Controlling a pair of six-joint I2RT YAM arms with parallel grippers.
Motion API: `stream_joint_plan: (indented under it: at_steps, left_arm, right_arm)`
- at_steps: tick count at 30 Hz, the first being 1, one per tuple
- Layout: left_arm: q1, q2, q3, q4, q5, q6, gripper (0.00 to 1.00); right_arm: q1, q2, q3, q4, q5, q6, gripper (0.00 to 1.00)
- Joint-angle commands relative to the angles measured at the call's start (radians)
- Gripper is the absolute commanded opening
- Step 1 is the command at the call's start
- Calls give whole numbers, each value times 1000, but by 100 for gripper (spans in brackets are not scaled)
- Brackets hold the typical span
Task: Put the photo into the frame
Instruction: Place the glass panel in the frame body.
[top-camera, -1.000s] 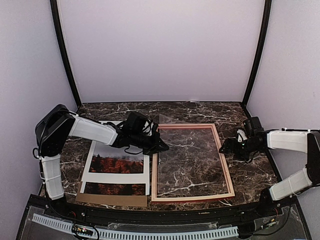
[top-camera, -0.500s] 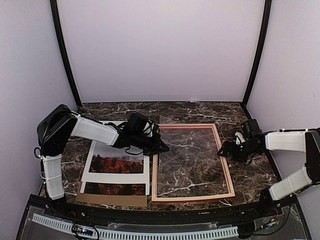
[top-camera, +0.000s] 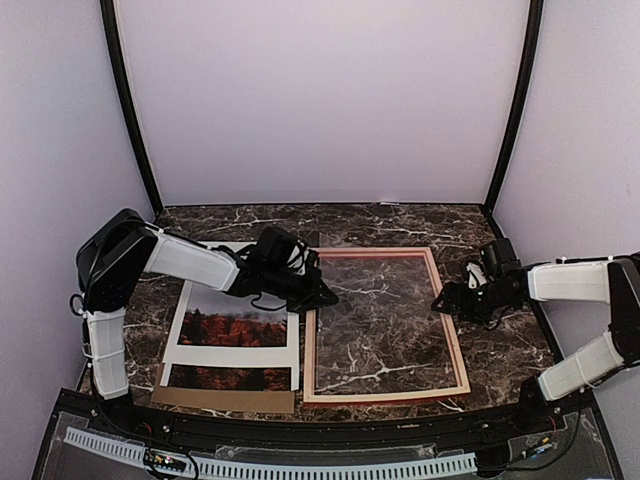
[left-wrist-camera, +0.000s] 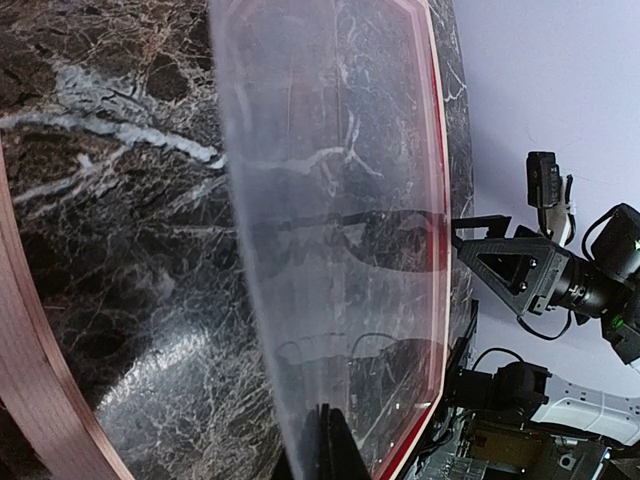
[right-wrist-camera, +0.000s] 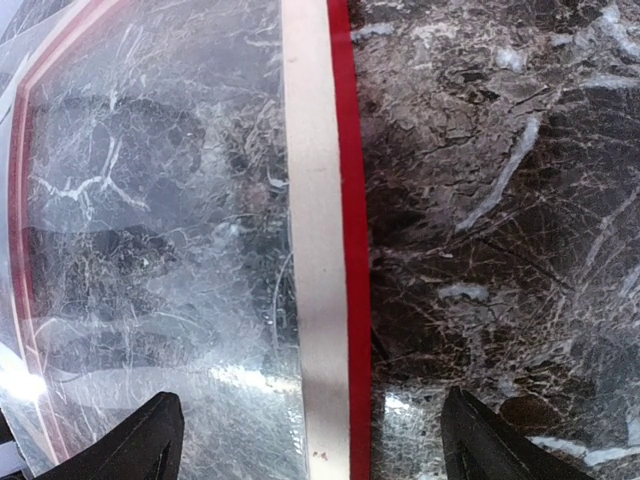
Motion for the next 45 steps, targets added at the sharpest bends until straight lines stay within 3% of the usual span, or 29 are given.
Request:
stream_joint_plan:
  at_steps: [1,45]
  left_arm:
    - [-5,-1,33,-27,11,36,0]
    - [-18,-15,20,-30,2,-7,0]
  right_arm:
    - [10,15,-9,8,-10,0,90]
    - [25,-20,39,-49,77,-7,94]
